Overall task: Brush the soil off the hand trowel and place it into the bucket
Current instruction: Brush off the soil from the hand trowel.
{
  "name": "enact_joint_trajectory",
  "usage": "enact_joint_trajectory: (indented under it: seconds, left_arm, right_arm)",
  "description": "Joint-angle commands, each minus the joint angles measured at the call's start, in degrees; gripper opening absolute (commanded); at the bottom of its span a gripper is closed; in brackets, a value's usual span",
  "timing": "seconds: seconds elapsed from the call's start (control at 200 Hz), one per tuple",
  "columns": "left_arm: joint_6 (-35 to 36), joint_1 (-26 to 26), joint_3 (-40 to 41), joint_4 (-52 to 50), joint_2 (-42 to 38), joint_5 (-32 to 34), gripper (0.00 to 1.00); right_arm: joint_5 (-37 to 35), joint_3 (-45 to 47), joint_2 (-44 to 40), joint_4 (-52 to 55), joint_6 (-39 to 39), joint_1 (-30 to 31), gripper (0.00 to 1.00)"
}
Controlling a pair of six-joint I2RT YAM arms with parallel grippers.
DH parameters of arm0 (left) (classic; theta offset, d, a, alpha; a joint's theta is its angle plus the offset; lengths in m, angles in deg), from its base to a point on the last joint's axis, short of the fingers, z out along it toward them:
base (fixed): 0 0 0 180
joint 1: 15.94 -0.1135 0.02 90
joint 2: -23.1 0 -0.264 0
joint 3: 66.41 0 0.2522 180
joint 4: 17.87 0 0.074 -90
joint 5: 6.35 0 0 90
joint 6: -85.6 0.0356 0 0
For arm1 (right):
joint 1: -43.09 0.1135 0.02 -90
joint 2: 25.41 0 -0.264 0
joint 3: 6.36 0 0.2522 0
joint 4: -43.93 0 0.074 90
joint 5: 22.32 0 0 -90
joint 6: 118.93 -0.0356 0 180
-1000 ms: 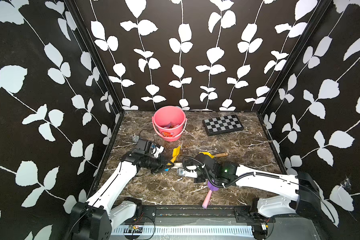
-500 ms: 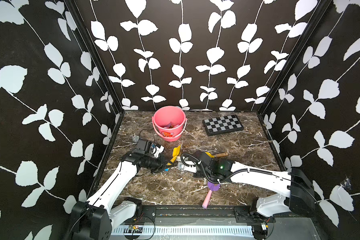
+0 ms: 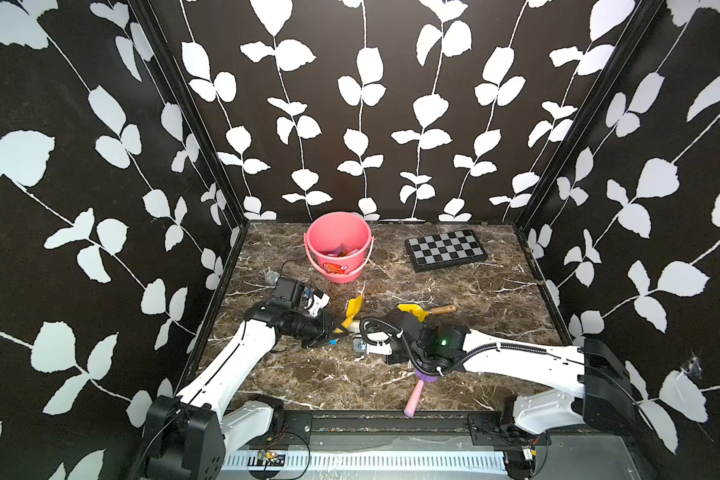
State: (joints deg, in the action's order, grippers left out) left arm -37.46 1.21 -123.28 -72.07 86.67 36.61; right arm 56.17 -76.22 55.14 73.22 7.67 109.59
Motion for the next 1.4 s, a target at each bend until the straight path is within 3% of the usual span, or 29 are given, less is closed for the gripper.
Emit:
enact_joint_trajectory:
  seconds: [0.0, 0.265, 0.596, 0.886, 1.056, 1.292, 1.397]
  left_arm:
    - [3.6, -0.2, -1.3, -3.0, -0.3, -2.1, 0.0]
    - [6.0, -0.2, -2.9, -5.3, 0.3, -1.2, 0.0]
    - [8.6, -0.2, -4.6, -7.1, 2.3, 0.3, 0.0]
    - [11.9, -0.1, -4.8, -10.1, 1.9, 3.3, 0.0]
    - [12.1, -0.1, -5.2, -10.2, 1.4, 4.4, 0.0]
    - [13.4, -0.2, -5.5, -12.2, 1.0, 3.2, 0.0]
    - [14.8, -0.1, -4.8, -14.4, 0.8, 2.0, 0.0]
  right_arm:
    - [-3.8, -1.6, 0.3, -5.4, 3.7, -0.8, 0.0]
    - [-6.1, 1.1, -0.4, -3.7, 5.0, -3.4, 0.0]
    - [0.5, -2.0, -1.0, -1.2, 4.4, 0.5, 0.0]
    - [-3.9, -2.9, 1.1, -1.0, 4.7, -2.9, 0.0]
    - [-1.6, -1.1, 1.8, 0.4, 3.4, -2.7, 0.0]
    - [0.9, 1.7, 1.1, -5.7, 5.1, 0.1, 0.0]
    - [-1.8, 3.1, 1.0, -10.0, 9.2, 0.0, 0.0]
